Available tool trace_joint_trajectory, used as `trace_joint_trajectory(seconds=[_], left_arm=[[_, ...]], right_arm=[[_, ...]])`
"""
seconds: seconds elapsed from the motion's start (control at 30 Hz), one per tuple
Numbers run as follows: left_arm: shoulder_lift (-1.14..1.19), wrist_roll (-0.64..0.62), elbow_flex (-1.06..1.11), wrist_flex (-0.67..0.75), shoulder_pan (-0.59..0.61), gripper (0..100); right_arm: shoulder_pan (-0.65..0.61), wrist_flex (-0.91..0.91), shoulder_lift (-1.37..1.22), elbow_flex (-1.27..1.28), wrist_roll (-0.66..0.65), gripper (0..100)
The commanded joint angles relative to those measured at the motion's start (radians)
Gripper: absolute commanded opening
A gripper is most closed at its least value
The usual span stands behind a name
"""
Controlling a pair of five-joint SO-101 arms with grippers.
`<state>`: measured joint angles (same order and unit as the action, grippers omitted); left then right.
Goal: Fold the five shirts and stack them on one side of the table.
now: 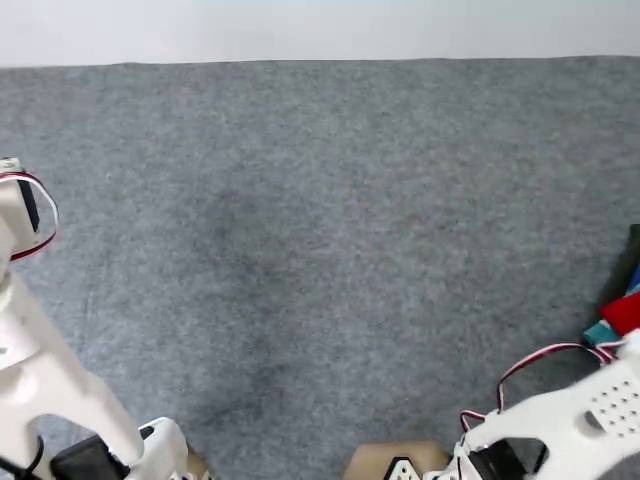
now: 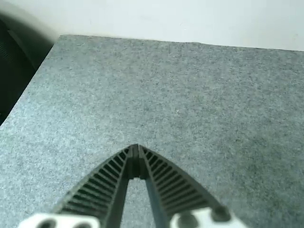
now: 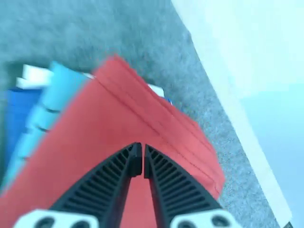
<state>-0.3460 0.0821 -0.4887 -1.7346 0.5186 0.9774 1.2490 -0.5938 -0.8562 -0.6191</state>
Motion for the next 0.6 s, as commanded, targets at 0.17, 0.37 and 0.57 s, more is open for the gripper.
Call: trace_joint_trajectory(seconds=[0.17, 0.37, 0.57], left_arm=[[-0.083, 0.006, -0.001, -0.02, 0.0, 0], [-0.187, 0.009, 0.062, -0.02, -0.031, 0], [-0.41, 0.008, 0.3, -0.017, -0.137, 0]], right_arm=[[-0.214, 0.186, 0.275, -0.061, 0.106, 1.0], [-0.326, 0.349, 0.369, -0.061, 0.315, 0.9], [-0.423, 0.539, 0.455, -0.06, 0.405, 0.9]])
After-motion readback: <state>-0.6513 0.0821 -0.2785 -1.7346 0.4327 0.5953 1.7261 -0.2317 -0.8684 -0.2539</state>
